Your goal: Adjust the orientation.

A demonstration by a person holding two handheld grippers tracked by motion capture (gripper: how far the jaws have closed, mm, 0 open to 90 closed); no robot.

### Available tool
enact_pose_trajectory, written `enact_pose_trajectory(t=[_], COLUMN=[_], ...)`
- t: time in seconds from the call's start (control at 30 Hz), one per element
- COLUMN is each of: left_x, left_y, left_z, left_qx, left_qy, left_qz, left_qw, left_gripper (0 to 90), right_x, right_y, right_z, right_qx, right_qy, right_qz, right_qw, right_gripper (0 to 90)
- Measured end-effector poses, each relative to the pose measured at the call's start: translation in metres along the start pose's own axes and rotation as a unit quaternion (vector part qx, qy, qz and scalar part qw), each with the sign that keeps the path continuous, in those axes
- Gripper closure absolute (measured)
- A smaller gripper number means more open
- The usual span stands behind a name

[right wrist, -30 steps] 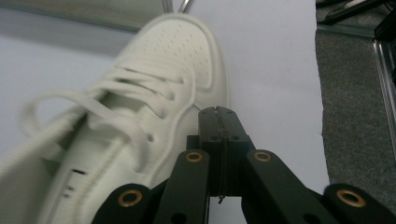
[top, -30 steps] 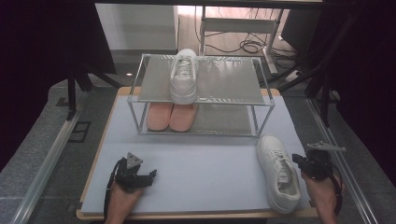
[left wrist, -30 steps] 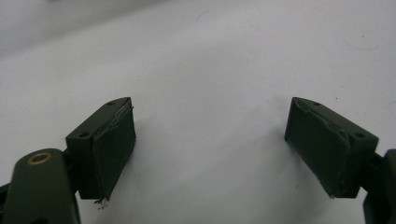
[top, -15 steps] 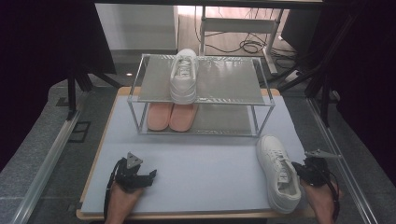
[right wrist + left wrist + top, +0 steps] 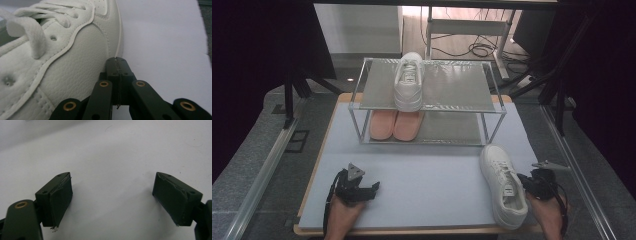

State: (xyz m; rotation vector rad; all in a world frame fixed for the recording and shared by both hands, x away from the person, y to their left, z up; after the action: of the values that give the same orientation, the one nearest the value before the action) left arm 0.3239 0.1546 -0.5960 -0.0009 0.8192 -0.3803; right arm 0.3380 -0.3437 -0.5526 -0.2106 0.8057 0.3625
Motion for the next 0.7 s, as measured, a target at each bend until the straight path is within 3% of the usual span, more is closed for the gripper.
enact_pose_trajectory(t=[0.4, 0.7], left_x=[0.000, 0.000], left_y=[0.000, 0.000], left_z=[0.000, 0.000], left_qx=[0.000, 0.000], left_qy=[0.000, 0.000], left_qz=[0.000, 0.000], left_qw=[1.0000, 1.0000], left_gripper=[16.3, 16.3], right_x=[0.012, 0.006], right_y=[0.031, 0.036], right_z=[0.013, 0.002], right_qx=[-0.020, -0.025], right_qy=[-0.007, -0.001], right_qz=[0.029, 0.043], right_qw=[0.9994, 0.9988], right_gripper=[89.9, 89.6])
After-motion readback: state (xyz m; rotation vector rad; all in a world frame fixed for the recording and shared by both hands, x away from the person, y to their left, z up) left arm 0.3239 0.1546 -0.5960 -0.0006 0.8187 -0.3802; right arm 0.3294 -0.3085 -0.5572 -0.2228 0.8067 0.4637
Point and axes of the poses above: each handheld gripper's, and its own axes: x roughly forward along the jaws, z roughly out of its top, y roughly to its left, the point moved 10 cm from there along x, roughly forward along the jaws, and after that the axes turned 11 degrees about -x, right-handed, at the moved point
